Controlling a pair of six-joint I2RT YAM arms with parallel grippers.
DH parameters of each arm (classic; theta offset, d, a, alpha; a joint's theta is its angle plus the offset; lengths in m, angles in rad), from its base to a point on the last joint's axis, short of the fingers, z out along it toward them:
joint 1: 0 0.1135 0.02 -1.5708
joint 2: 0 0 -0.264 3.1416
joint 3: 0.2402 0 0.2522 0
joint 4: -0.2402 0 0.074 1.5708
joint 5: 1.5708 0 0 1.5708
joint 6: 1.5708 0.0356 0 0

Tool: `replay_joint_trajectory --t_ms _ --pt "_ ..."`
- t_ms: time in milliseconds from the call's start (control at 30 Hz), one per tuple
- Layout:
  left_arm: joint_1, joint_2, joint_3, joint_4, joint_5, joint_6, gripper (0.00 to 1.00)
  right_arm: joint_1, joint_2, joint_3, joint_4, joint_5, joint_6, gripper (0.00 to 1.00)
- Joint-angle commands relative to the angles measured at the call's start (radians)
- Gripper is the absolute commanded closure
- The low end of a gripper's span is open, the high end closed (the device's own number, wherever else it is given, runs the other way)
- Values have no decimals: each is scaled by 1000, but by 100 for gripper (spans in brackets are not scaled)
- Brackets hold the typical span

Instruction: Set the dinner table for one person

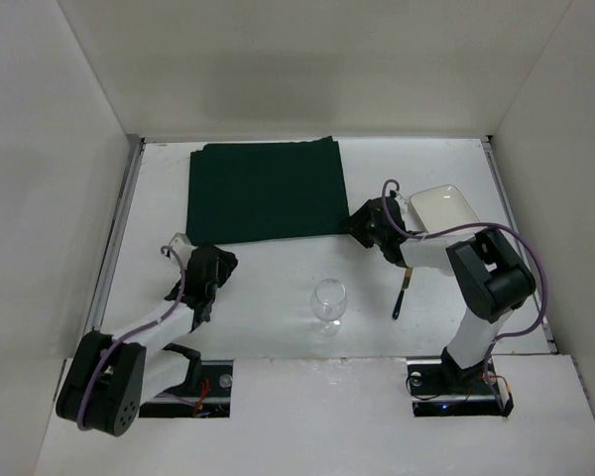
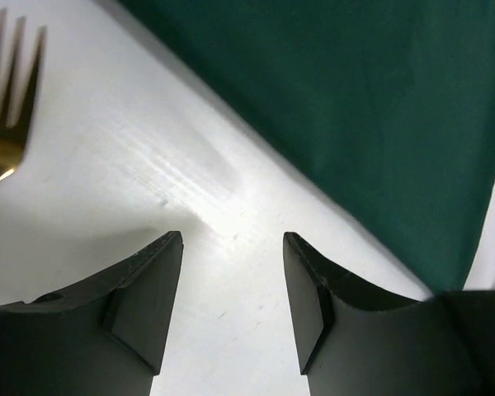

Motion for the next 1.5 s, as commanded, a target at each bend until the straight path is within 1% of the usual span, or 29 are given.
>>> replay_joint_trajectory --t_ms 0,133,200,300,433,633,700,800,900,1067,1133,1200,1300,1467 --pt "13 -113 -52 -116 7 -17 51 -10 19 41 -6 -26 26 50" --pt "47 -236 -82 -264 14 -20 51 -14 41 58 -21 -55 28 53" --pt "62 -296 -95 -321 16 -16 51 -14 7 24 -11 -55 34 54" --pt "90 -357 -110 -390 13 -5 51 -9 -56 -33 6 2 9 52" --pt "133 -376 -119 -435 24 12 51 -9 -88 -79 3 34 -9 46" --pt "165 -377 -110 -469 28 30 52 -9 -27 -45 11 -9 -12 46" --pt "179 -364 -98 -490 19 39 52 -9 -14 -22 8 -7 -12 48" --pt "209 -362 -86 -512 17 64 52 -12 1 7 8 -10 -6 53" --pt "240 -364 -75 -504 22 78 51 -14 24 36 2 -20 0 61" --pt "217 -368 -23 -478 25 79 50 -17 61 53 11 -27 23 83" --pt "190 -356 9 -457 17 79 50 -18 47 35 29 -21 32 89" --pt "167 -324 33 -417 17 70 49 -20 10 -6 64 -12 34 92" --pt "144 -243 65 -334 28 52 46 -33 -68 -91 126 -16 40 93" --pt "108 -79 109 -191 33 24 45 -72 -192 -215 129 -18 17 93"
